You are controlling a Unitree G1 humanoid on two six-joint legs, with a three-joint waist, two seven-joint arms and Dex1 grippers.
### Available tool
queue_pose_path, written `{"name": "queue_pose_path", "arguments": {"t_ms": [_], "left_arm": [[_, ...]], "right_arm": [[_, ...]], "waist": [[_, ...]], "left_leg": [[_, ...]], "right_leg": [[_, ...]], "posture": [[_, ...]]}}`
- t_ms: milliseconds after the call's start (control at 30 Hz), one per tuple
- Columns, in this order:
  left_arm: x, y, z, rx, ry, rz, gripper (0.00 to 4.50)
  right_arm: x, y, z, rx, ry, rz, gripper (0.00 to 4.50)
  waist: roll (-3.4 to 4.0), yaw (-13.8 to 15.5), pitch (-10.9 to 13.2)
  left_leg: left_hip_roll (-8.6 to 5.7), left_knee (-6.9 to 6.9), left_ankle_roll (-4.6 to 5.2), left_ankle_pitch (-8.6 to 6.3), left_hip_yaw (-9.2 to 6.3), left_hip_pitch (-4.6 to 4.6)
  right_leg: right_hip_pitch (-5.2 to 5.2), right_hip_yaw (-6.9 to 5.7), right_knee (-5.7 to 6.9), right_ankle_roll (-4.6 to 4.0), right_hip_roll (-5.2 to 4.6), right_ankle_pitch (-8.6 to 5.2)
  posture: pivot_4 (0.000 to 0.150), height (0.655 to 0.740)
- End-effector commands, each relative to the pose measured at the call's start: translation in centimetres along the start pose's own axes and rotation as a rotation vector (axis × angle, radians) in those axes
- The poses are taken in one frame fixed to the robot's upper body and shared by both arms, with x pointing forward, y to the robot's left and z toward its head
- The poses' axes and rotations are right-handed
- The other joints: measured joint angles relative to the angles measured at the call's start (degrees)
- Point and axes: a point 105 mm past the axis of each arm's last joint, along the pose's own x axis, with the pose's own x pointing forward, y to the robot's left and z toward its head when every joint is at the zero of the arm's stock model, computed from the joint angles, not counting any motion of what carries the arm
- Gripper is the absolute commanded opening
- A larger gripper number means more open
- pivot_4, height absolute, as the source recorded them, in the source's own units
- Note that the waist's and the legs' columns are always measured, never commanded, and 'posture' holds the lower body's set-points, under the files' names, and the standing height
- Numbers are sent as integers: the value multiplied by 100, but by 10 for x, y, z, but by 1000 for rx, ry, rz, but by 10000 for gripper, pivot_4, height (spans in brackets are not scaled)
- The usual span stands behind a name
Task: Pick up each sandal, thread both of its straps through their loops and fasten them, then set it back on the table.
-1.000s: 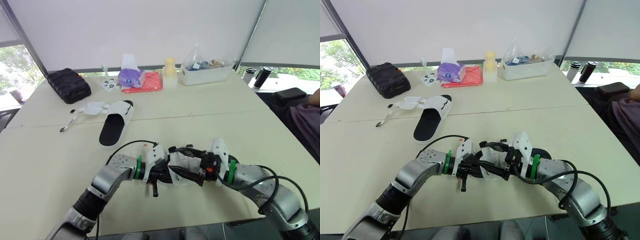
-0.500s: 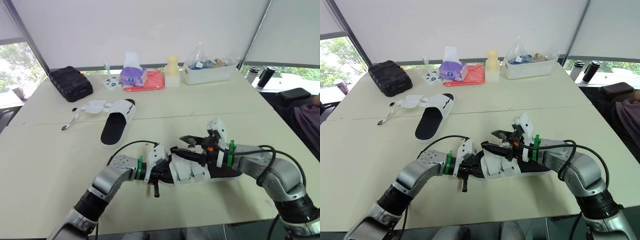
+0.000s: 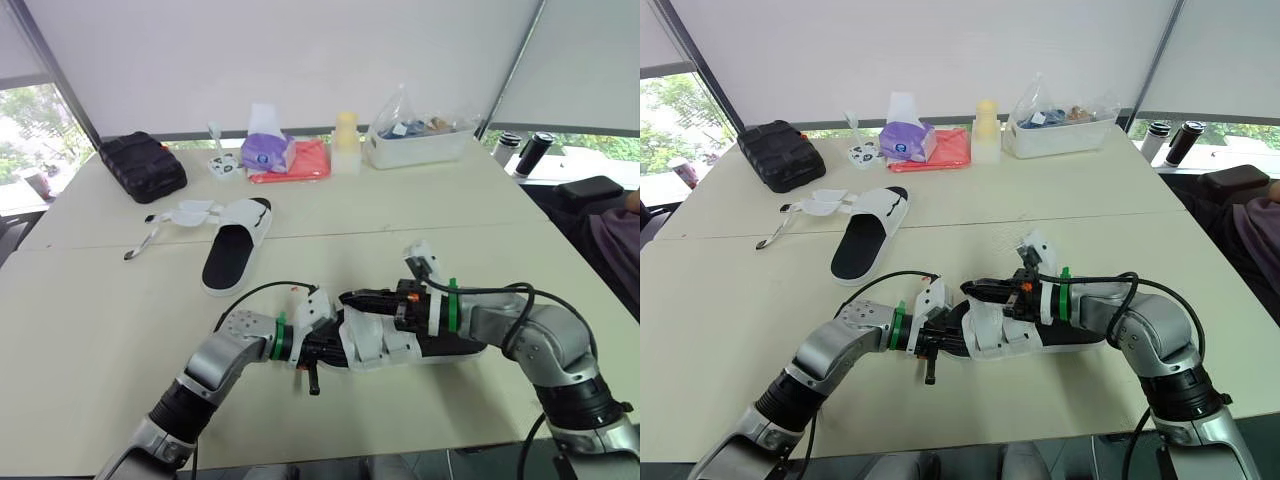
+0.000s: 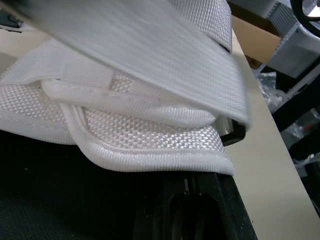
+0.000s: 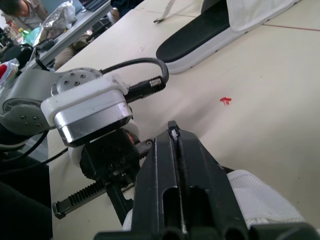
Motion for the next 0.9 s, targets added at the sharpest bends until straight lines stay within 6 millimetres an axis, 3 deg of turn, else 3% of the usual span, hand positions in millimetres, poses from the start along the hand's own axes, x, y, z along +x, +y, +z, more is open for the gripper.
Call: {"name": "queue_pose_path", "arguments": {"t_ms": [33,167,333,600,900], "left_arm": [[2,1,-16,-43,48,18,0],[2,1,-16,-41,52,10,0],[3,1,-15,-22,63,-5,0],[2,3,-16,-20,67,5,0],[3,4,-16,-23,62,6,0]], "right_arm": [[-9,2,23,-47,-122,-5,296],[-18,1,34,-28,-194,-17,296],[-11,-6,26,-17,-174,-78,296],[-1,-41,-9,-53,26,-285,296],[-2,-54,-30,-178,258,-312,296]], "waist": [[0,1,0],[0,-3,0],[0,-10,0],[1,-16,-1],[2,-25,-2]], "left_leg": [[0,0,0,0,0,0],[0,0,0,0,0,-1],[1,0,-3,2,0,-3],[0,1,-5,3,2,-1],[1,2,-9,6,1,26]], "right_leg": [[0,0,0,0,0,0],[-2,0,1,0,0,0],[-8,1,7,-1,1,1],[-7,1,10,-2,2,2],[20,-1,8,-4,6,7]], "posture": [[1500,7400],[1500,7400],[1500,7400],[1500,7400],[1500,7400]]}}
